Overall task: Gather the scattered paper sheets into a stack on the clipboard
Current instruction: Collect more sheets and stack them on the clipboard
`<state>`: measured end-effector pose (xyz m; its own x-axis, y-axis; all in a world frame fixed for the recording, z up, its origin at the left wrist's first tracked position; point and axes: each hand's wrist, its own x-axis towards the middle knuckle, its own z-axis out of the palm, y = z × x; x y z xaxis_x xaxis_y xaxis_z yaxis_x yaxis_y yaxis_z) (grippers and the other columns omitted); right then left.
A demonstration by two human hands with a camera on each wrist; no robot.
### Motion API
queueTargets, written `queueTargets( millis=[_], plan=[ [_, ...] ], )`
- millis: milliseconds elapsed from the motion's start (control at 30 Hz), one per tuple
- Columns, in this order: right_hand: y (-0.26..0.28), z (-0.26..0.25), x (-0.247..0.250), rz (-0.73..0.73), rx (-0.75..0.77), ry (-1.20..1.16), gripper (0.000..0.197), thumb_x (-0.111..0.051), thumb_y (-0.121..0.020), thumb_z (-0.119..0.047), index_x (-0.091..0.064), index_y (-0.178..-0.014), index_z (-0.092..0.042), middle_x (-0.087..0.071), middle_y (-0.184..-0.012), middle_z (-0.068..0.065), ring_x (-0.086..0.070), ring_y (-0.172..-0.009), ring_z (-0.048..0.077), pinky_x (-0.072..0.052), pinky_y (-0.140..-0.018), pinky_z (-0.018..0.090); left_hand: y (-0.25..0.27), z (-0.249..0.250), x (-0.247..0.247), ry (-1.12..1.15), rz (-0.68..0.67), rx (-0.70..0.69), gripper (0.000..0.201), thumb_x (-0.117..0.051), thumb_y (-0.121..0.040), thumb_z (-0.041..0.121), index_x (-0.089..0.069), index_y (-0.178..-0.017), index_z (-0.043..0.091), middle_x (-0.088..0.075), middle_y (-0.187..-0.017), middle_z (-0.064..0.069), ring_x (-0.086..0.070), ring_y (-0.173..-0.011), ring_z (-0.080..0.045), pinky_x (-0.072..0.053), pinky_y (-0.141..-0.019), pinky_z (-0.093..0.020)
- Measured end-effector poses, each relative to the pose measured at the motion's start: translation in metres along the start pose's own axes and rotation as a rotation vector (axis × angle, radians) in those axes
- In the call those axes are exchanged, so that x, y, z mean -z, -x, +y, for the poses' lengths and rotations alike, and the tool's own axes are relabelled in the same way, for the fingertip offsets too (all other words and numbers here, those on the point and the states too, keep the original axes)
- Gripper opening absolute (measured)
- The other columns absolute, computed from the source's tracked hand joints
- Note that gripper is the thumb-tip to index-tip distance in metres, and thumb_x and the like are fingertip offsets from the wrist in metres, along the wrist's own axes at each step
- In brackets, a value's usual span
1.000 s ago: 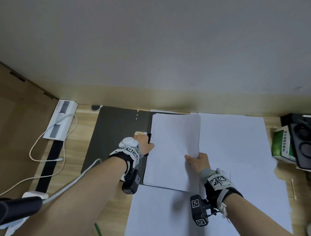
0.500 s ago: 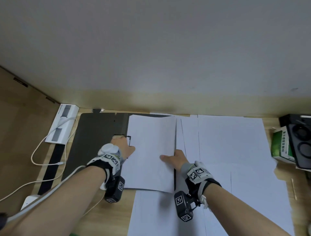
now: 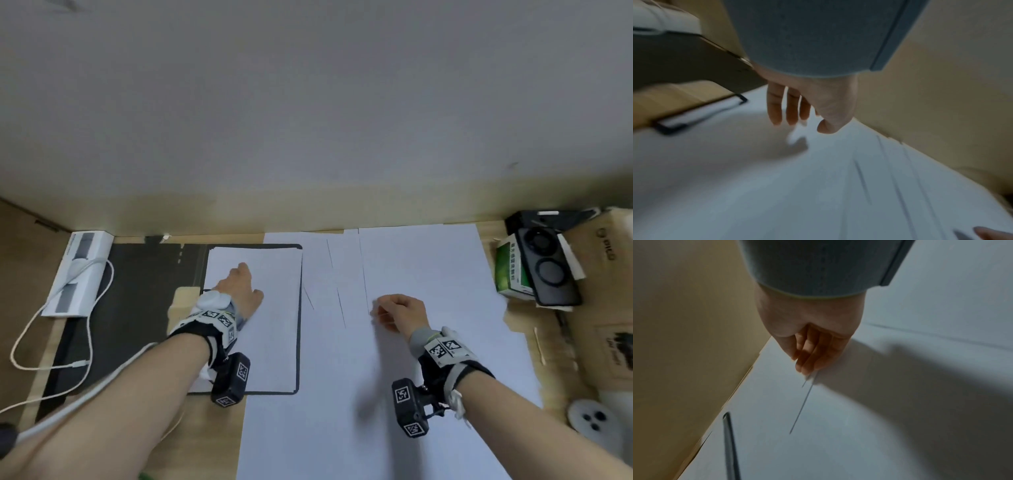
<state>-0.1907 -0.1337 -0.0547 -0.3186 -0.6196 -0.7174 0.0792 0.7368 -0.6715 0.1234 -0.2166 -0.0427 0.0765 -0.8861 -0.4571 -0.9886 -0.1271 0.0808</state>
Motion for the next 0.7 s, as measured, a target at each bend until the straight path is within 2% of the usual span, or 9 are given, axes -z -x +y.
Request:
queueTargets(
  millis=[100,200,267,367,467,500,567,633,700],
  plan=[
    [-0.005,0.012,0.035,0.077,-0.021,-0.060,0.010,-0.063,-0.088,-0.003,-0.071,-0.085,0.002,-0.071,-0.075,0.020,-0.065,-0.056,0.026,-0.055,-0.053,0.024,0.009,0.059,-0.010,0.169,0.010,-0.201,0.022,-0.052,-0.084,0.025,-0.047,-0.105,0.020,-0.055,-0.105,0.003,-0.057,-0.083,-0.020,-0.047,-0.072,-0.032],
    [-0.010,0.026,0.062,0.118,-0.039,-0.123,0.010,-0.062,-0.088,0.001,-0.069,-0.081,0.003,-0.068,-0.071,0.020,-0.063,-0.057,0.029,-0.059,-0.062,0.033,0.020,0.114,-0.026,0.283,-0.008,-0.371,0.025,-0.053,-0.083,0.023,-0.049,-0.108,0.024,-0.055,-0.107,0.007,-0.059,-0.094,-0.016,-0.050,-0.078,-0.035],
    [-0.012,0.036,0.076,0.128,-0.054,-0.136,0.013,-0.060,-0.088,0.003,-0.067,-0.078,0.002,-0.066,-0.069,0.019,-0.061,-0.052,0.027,-0.059,-0.062,0.033,0.025,0.147,-0.041,0.293,-0.027,-0.483,0.032,-0.053,-0.083,0.021,-0.050,-0.114,0.024,-0.054,-0.113,0.007,-0.058,-0.103,-0.014,-0.049,-0.078,-0.032],
    [-0.015,0.046,0.090,0.119,-0.070,-0.153,0.012,-0.058,-0.089,0.003,-0.065,-0.079,0.001,-0.065,-0.068,0.018,-0.060,-0.048,0.024,-0.058,-0.056,0.028,0.031,0.184,-0.061,0.225,-0.058,-0.644,0.047,-0.055,-0.082,0.015,-0.049,-0.128,0.021,-0.047,-0.129,0.003,-0.048,-0.118,-0.017,-0.039,-0.078,-0.026],
    [-0.019,0.050,0.093,0.097,-0.080,-0.182,0.009,-0.062,-0.088,0.000,-0.064,-0.080,0.001,-0.065,-0.069,0.018,-0.061,-0.051,0.026,-0.057,-0.060,0.029,0.033,0.203,-0.075,-0.025,-0.112,-0.741,0.060,-0.059,-0.083,0.020,-0.039,-0.139,0.017,-0.031,-0.149,-0.005,-0.033,-0.133,-0.025,-0.039,-0.097,-0.034],
    [-0.020,0.051,0.094,0.090,-0.080,-0.192,0.009,-0.063,-0.088,0.000,-0.064,-0.079,0.001,-0.066,-0.070,0.019,-0.061,-0.054,0.028,-0.057,-0.065,0.033,0.034,0.208,-0.077,-0.122,-0.108,-0.745,0.061,-0.060,-0.082,0.023,-0.038,-0.139,0.016,-0.029,-0.149,-0.007,-0.034,-0.131,-0.027,-0.040,-0.096,-0.037],
    [-0.023,0.054,0.095,0.080,-0.081,-0.203,0.008,-0.063,-0.087,-0.001,-0.065,-0.079,0.000,-0.066,-0.073,0.020,-0.062,-0.060,0.029,-0.058,-0.073,0.038,0.037,0.219,-0.078,-0.261,-0.054,-0.734,0.056,-0.059,-0.078,0.022,-0.041,-0.131,0.016,-0.035,-0.138,-0.008,-0.042,-0.115,-0.029,-0.041,-0.078,-0.036],
    [-0.025,0.056,0.097,0.069,-0.084,-0.210,0.007,-0.063,-0.087,-0.002,-0.066,-0.081,0.000,-0.067,-0.074,0.020,-0.063,-0.062,0.030,-0.058,-0.073,0.039,0.039,0.229,-0.076,-0.350,-0.004,-0.730,0.051,-0.056,-0.074,0.009,-0.043,-0.124,0.014,-0.042,-0.127,-0.008,-0.045,-0.102,-0.028,-0.032,-0.065,-0.033],
    [-0.025,0.057,0.099,0.056,-0.083,-0.221,0.007,-0.062,-0.088,-0.001,-0.067,-0.083,0.001,-0.068,-0.075,0.021,-0.064,-0.064,0.031,-0.057,-0.070,0.037,0.038,0.232,-0.074,-0.406,0.016,-0.729,0.052,-0.056,-0.072,0.002,-0.044,-0.121,0.013,-0.044,-0.121,-0.008,-0.047,-0.099,-0.028,-0.028,-0.062,-0.034]
  ],
)
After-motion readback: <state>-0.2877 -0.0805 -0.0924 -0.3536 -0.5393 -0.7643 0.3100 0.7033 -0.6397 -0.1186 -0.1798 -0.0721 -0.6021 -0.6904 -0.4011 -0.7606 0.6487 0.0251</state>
